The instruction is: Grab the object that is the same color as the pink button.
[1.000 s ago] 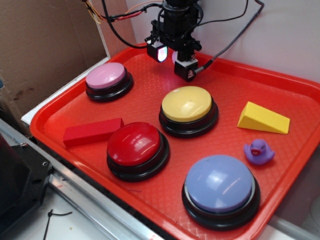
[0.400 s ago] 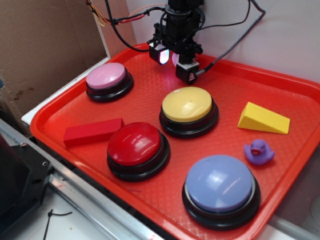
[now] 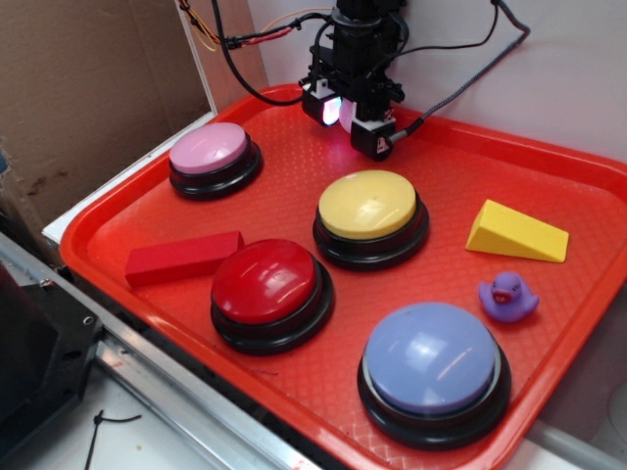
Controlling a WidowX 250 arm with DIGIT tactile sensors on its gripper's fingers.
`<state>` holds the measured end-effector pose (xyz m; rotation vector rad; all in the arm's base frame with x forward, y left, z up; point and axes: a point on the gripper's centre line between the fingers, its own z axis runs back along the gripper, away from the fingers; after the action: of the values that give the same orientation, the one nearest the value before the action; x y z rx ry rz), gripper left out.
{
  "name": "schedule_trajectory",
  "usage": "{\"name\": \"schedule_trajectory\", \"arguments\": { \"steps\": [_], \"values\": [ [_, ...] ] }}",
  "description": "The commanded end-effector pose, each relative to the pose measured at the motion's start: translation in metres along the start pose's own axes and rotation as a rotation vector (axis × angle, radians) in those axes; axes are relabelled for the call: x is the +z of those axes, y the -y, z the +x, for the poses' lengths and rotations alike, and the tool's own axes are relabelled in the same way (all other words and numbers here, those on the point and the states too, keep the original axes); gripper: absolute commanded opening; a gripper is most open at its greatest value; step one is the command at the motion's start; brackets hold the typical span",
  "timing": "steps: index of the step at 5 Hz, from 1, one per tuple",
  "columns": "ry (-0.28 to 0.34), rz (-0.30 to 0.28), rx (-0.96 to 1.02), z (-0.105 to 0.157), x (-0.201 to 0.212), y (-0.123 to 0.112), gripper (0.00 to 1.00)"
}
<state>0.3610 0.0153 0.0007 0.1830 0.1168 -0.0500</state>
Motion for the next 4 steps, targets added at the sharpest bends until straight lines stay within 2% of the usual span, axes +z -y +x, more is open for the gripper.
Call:
{"name": "schedule_trajectory", "arguments": {
  "steps": [1, 2, 3, 4],
  "values": [
    [-0.027, 0.002, 0.011, -0.002, -0.015, -0.003, 0.0],
    [-0.012, -0.002, 0.009, -0.005, -0.009, -0.002, 0.0],
    [0.005, 0.0, -0.032, -0.022, 0.031, -0.003, 0.0],
    [-0.036, -0.074, 0.065, -0.071, 0.081, 0.023, 0.0]
  ]
}}
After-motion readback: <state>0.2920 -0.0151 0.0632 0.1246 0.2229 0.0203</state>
